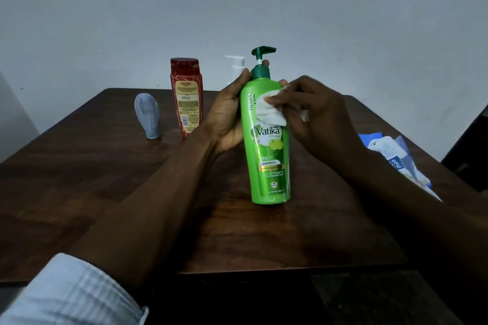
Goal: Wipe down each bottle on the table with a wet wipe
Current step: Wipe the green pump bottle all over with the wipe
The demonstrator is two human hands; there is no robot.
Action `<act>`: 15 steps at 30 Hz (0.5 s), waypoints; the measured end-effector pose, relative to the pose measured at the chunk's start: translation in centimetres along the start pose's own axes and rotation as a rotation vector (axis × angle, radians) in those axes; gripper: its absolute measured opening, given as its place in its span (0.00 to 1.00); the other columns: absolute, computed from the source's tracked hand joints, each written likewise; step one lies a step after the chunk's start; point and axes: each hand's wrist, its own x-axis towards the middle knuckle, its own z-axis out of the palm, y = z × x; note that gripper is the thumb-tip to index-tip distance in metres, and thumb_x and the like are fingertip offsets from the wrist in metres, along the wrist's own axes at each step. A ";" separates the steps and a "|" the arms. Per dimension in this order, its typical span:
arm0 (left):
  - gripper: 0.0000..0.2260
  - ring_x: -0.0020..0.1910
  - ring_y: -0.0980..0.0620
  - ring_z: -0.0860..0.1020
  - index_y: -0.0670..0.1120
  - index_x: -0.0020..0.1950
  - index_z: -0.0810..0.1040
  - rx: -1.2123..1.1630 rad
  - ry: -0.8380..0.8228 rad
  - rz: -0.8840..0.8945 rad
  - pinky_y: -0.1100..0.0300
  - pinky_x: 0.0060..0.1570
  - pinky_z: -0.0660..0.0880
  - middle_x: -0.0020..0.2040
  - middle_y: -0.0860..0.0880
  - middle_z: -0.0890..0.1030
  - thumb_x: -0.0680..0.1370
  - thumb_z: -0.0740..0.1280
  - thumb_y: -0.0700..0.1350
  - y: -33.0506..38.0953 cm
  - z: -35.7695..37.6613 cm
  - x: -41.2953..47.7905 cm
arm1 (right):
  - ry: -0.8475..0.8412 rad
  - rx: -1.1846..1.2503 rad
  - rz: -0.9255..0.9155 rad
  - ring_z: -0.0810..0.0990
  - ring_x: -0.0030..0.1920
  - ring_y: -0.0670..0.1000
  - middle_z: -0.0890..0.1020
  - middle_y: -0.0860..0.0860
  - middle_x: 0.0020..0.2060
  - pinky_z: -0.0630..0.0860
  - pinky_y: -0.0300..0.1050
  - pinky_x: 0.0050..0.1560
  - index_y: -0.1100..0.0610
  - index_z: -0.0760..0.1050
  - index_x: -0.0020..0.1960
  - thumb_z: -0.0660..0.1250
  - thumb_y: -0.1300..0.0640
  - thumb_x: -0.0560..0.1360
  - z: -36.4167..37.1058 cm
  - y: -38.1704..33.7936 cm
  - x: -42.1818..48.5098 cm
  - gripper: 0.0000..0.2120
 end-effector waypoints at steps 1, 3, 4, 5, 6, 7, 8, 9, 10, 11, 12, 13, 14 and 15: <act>0.18 0.57 0.44 0.77 0.50 0.67 0.73 0.000 0.005 0.005 0.48 0.66 0.72 0.62 0.39 0.75 0.85 0.51 0.55 0.0 0.0 0.0 | 0.014 0.000 0.011 0.77 0.51 0.41 0.82 0.57 0.45 0.68 0.25 0.55 0.61 0.85 0.52 0.70 0.70 0.73 0.1 0.1 0.2 0.11; 0.18 0.57 0.44 0.77 0.51 0.67 0.73 -0.010 0.002 0.008 0.48 0.65 0.73 0.61 0.40 0.76 0.85 0.51 0.56 -0.1 -0.1 0.0 | 0.025 0.023 0.033 0.79 0.49 0.44 0.82 0.57 0.45 0.70 0.28 0.54 0.61 0.85 0.53 0.70 0.71 0.73 0.2 0.0 -0.2 0.12; 0.18 0.56 0.44 0.77 0.51 0.66 0.73 -0.012 0.002 0.010 0.48 0.63 0.75 0.60 0.40 0.77 0.85 0.51 0.56 -0.1 -0.2 0.0 | 0.021 0.039 0.037 0.80 0.49 0.46 0.82 0.56 0.45 0.72 0.30 0.52 0.61 0.85 0.53 0.70 0.71 0.73 0.2 -0.2 -0.8 0.11; 0.18 0.56 0.43 0.78 0.51 0.66 0.74 -0.012 0.001 0.013 0.48 0.60 0.76 0.59 0.40 0.78 0.85 0.51 0.56 -0.1 -0.3 0.0 | 0.010 0.056 0.038 0.81 0.48 0.48 0.82 0.56 0.46 0.74 0.33 0.51 0.61 0.85 0.53 0.71 0.71 0.73 0.2 -0.4 -1.5 0.11; 0.18 0.55 0.42 0.78 0.50 0.64 0.76 -0.010 -0.001 0.014 0.48 0.59 0.77 0.58 0.41 0.80 0.84 0.52 0.56 -0.1 -0.4 0.0 | -0.010 0.075 0.042 0.82 0.48 0.49 0.83 0.55 0.48 0.76 0.37 0.51 0.62 0.85 0.53 0.71 0.71 0.73 0.1 -0.6 -2.3 0.11; 0.19 0.55 0.41 0.79 0.50 0.63 0.77 -0.004 -0.007 0.015 0.47 0.59 0.77 0.58 0.41 0.81 0.84 0.52 0.56 0.0 -0.5 -0.1 | -0.032 0.094 0.052 0.82 0.49 0.49 0.83 0.54 0.49 0.77 0.39 0.52 0.62 0.85 0.53 0.71 0.70 0.73 -0.1 -0.9 -3.3 0.11; 0.18 0.55 0.41 0.79 0.50 0.65 0.76 0.007 -0.017 0.019 0.46 0.60 0.77 0.57 0.41 0.81 0.83 0.53 0.56 0.0 -0.5 -0.1 | -0.052 0.107 0.062 0.82 0.51 0.49 0.83 0.53 0.51 0.78 0.38 0.55 0.62 0.85 0.54 0.71 0.70 0.74 -0.3 -1.2 -4.2 0.11; 0.18 0.55 0.40 0.79 0.51 0.67 0.73 0.019 -0.031 0.023 0.44 0.63 0.75 0.57 0.41 0.82 0.82 0.54 0.56 0.0 -0.6 -0.1 | -0.065 0.110 0.066 0.82 0.52 0.48 0.82 0.53 0.52 0.77 0.37 0.57 0.61 0.85 0.54 0.70 0.69 0.73 -0.4 -1.5 -5.1 0.11; 0.18 0.56 0.41 0.79 0.53 0.69 0.70 0.030 -0.045 0.022 0.41 0.66 0.71 0.58 0.42 0.81 0.81 0.55 0.56 0.0 -0.6 -0.2 | -0.073 0.106 0.068 0.82 0.53 0.47 0.82 0.52 0.52 0.75 0.35 0.58 0.61 0.85 0.54 0.70 0.69 0.73 -0.6 -1.8 -6.0 0.12; 0.19 0.57 0.41 0.79 0.54 0.70 0.68 0.037 -0.059 0.017 0.37 0.69 0.66 0.59 0.42 0.81 0.81 0.56 0.56 -0.1 -0.7 -0.2 | -0.080 0.099 0.074 0.81 0.53 0.46 0.82 0.52 0.52 0.75 0.34 0.59 0.60 0.84 0.54 0.71 0.69 0.72 -0.8 -2.0 -6.8 0.12; 0.19 0.57 0.41 0.78 0.55 0.71 0.67 0.039 -0.076 0.013 0.34 0.70 0.63 0.59 0.43 0.81 0.80 0.57 0.56 -0.2 -0.8 -0.1 | -0.091 0.098 0.082 0.81 0.54 0.43 0.82 0.51 0.52 0.75 0.33 0.59 0.59 0.84 0.54 0.71 0.70 0.72 -0.9 -2.2 -7.6 0.13; 0.20 0.57 0.41 0.78 0.55 0.71 0.67 0.040 -0.087 0.011 0.33 0.69 0.63 0.60 0.43 0.81 0.80 0.57 0.57 -0.2 -0.9 -0.1 | -0.100 0.103 0.087 0.80 0.55 0.39 0.82 0.50 0.52 0.74 0.32 0.59 0.60 0.84 0.54 0.72 0.72 0.71 -1.0 -2.4 -8.3 0.14; 0.20 0.58 0.41 0.78 0.55 0.71 0.66 0.036 -0.098 0.010 0.32 0.67 0.64 0.60 0.43 0.81 0.80 0.56 0.57 -0.3 -1.0 -0.1 | -0.112 0.116 0.086 0.78 0.56 0.34 0.81 0.50 0.52 0.73 0.29 0.59 0.62 0.84 0.53 0.73 0.74 0.69 -1.1 -2.5 -9.1 0.15; 0.19 0.58 0.42 0.77 0.56 0.72 0.65 0.023 -0.105 0.010 0.32 0.65 0.66 0.60 0.44 0.81 0.81 0.55 0.57 -0.3 -1.1 0.0 | -0.119 0.133 0.079 0.76 0.57 0.30 0.81 0.50 0.52 0.71 0.26 0.59 0.64 0.84 0.52 0.73 0.76 0.68 -1.2 -2.5 -9.8 0.15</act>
